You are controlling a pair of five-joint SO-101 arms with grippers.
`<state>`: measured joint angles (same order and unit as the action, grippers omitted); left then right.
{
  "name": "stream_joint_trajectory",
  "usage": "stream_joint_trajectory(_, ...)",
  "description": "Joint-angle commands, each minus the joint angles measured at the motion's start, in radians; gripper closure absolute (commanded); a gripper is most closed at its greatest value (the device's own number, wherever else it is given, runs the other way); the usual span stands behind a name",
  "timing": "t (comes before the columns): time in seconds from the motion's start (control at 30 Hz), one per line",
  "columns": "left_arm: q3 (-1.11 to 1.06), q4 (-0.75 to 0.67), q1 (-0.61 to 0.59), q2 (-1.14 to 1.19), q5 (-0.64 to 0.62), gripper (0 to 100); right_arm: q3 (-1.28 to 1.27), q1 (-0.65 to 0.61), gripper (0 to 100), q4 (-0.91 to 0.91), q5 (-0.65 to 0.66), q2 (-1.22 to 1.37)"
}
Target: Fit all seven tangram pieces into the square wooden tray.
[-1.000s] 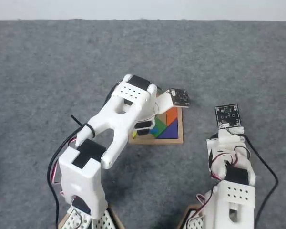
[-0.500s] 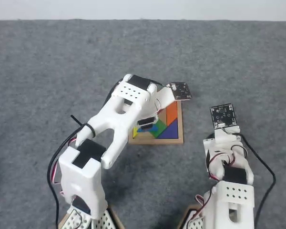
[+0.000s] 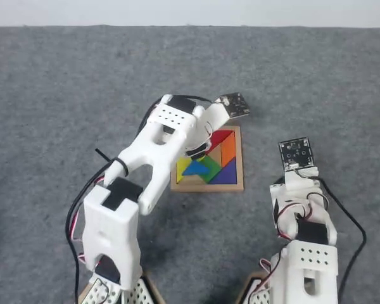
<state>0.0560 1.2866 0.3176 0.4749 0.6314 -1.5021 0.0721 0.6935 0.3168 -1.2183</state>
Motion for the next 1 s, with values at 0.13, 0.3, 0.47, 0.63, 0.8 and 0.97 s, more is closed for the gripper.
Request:
stream_joint_trajectory(0.13, 0.045, 0.048, -0.003, -0.011, 0.025, 90, 0.008, -0.002, 99.1, 0.007, 0.011, -0.016)
stream_joint_trajectory(0.3, 0.045, 0.080, 0.003, -0.011, 0.028, 92, 0.008, -0.002, 99.1, 0.007, 0.011, -0.016)
stream_joint_trajectory(0.47, 0.045, 0.112, 0.003, -0.011, 0.028, 92, 0.008, -0.002, 99.1, 0.007, 0.011, -0.016)
stream_joint_trajectory(0.63, 0.045, 0.129, 0.009, -0.011, 0.025, 92, 0.008, -0.002, 99.1, 0.007, 0.011, -0.016)
stream_joint_trajectory(0.8, 0.039, 0.153, 0.021, -0.052, 0.023, 92, 0.008, -0.002, 99.1, 0.007, 0.011, -0.016)
stream_joint_trajectory(0.97, 0.039, 0.178, 0.009, -0.135, -0.012, 92, 0.008, -0.002, 99.1, 0.007, 0.011, -0.016)
